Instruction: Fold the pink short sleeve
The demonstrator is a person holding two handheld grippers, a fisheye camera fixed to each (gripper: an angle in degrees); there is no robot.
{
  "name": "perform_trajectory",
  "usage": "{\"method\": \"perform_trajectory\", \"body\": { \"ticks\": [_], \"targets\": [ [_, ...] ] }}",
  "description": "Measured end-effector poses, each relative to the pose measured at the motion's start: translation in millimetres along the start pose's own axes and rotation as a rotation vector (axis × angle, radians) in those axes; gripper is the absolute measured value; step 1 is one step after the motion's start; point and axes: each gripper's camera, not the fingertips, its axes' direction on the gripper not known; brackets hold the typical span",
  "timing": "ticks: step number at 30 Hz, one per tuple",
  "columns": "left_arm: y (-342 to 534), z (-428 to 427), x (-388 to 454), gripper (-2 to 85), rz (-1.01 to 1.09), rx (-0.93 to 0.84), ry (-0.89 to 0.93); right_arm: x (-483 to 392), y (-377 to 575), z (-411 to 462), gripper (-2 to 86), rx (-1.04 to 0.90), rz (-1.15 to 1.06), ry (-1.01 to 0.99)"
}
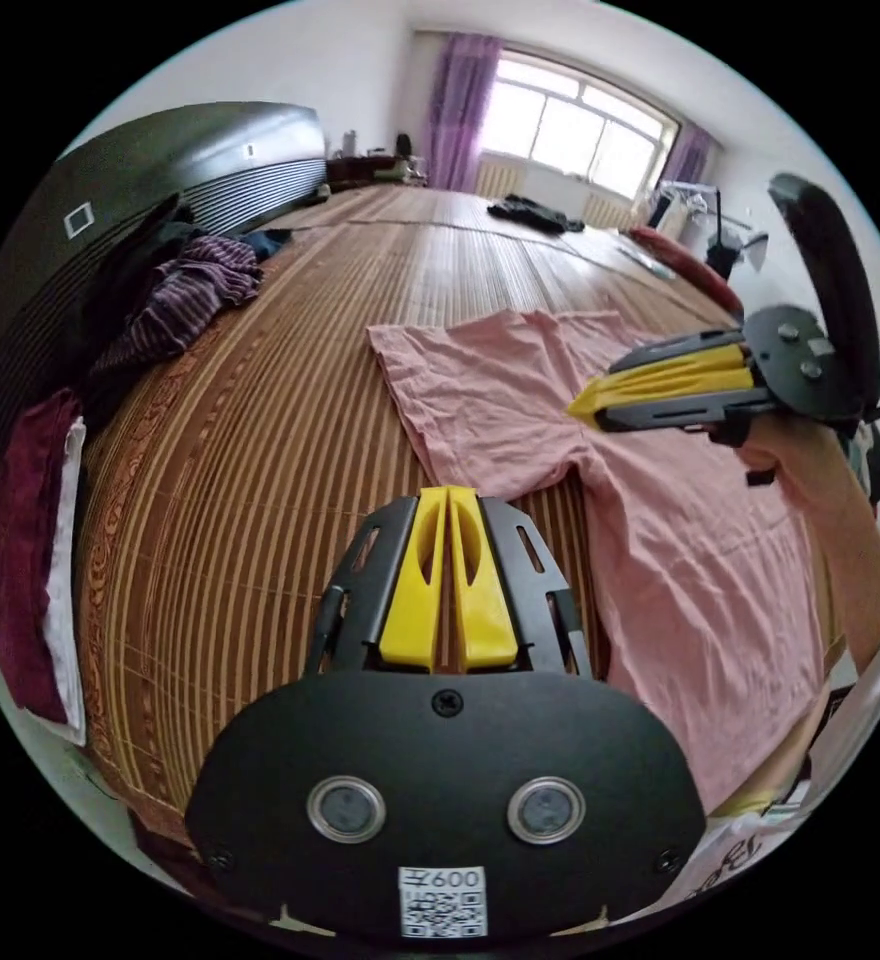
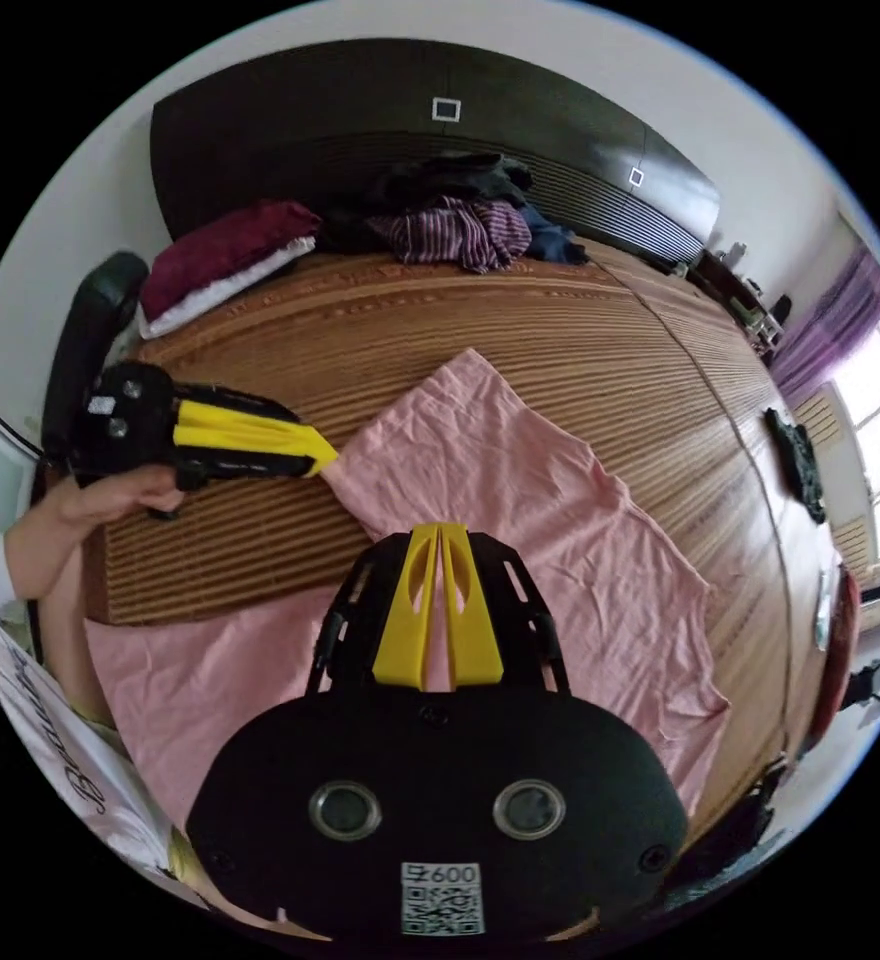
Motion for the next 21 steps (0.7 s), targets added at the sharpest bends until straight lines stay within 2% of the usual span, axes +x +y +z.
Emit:
{"method": "perform_trajectory", "body": {
  "ticks": [3,6,11,12,16,18,21],
  "targets": [
    [3,8,7,0.3,0.071,-0.005,-0.063,5,-19,24,-0.9,-0.055,0.023,-0.047],
    [4,16,7,0.4,0.094,-0.006,-0.106,11,-36,18,-0.9,-0.009,0.080,-0.078],
    [6,23,-12,0.4,0.024,-0.005,-0.166,15,-62,4,-0.9,0.033,0.142,-0.115],
    [7,20,-17,0.4,0.019,0.002,-0.150,17,-70,-5,-0.9,0.041,0.145,-0.126],
    [22,1,-23,0.3,0.084,0.122,0.178,48,-94,-54,-0.9,0.209,0.261,0.005],
    [24,11,-16,0.4,0.140,0.093,0.266,75,-114,-58,-0.9,0.210,0.340,0.013],
    [23,43,-4,0.5,0.224,0.002,0.239,117,-158,-40,-0.9,0.154,0.428,-0.019]
  ]
}}
